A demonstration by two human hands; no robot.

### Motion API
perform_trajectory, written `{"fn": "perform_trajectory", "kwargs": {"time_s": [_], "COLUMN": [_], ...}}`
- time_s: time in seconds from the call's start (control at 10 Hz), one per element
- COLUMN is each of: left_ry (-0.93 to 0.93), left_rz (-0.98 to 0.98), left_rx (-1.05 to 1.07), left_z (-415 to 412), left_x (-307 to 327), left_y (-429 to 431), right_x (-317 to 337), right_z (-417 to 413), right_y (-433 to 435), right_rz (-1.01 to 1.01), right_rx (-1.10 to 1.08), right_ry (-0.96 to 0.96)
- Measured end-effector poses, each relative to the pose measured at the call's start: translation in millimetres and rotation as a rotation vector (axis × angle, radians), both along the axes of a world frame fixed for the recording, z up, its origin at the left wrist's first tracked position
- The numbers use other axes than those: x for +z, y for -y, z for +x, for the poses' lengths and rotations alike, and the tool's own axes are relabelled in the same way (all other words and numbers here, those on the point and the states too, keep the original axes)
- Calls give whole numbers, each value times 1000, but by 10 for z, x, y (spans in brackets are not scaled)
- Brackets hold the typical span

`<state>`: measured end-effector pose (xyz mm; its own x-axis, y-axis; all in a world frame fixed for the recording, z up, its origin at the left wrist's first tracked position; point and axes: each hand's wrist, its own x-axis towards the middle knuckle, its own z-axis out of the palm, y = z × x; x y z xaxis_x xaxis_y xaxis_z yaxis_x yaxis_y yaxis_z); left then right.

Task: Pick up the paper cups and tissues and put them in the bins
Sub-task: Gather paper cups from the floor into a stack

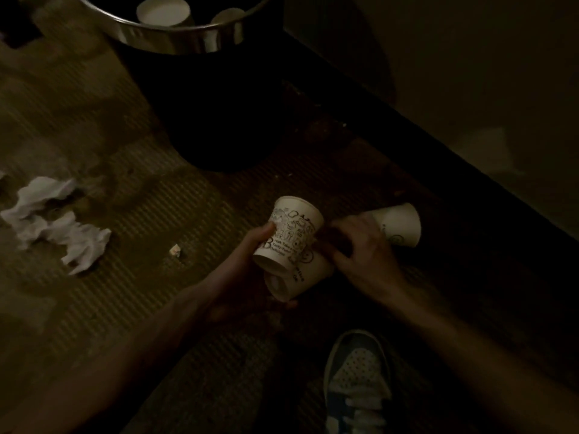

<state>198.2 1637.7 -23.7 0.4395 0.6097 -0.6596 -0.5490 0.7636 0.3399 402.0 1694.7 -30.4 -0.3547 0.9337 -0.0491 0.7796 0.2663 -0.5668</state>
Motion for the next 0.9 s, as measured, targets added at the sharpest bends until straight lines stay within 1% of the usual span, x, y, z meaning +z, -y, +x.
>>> {"fn": "perform_trajectory", "kwargs": {"time_s": [0.1,0.2,0.3,0.4,0.5,0.6,0.7,0.8,0.9], "left_ry": [-70,-179,-158,-141,-111,-125,-188,-216,-220], "left_rz": [37,65,69,83,103,111,125,142,173], "left_rx": [19,-16,-95,-112,-113,-91,-61,-53,-48], "left_z": [-34,-63,-116,-167,-189,-206,-228,-261,-278], "left_x": [81,90,75,18,-14,-34,-51,-55,-53], "left_y": [-21,-8,-29,-15,4,25,44,47,23], "right_x": [14,-128,-200,-265,-279,-274,-263,-220,-207], "right_z": [121,264,412,440,408,290,114,59,187], "right_y": [-147,-200,-232,-201,-181,-108,-53,-130,-324], "right_rz": [182,37,-138,-95,-166,-312,-556,-566,-388], "right_rx": [-14,-68,-59,-50,-81,-79,-288,-434,-447], "right_ry": [215,410,452,447,372,311,-67,-241,-72]}}
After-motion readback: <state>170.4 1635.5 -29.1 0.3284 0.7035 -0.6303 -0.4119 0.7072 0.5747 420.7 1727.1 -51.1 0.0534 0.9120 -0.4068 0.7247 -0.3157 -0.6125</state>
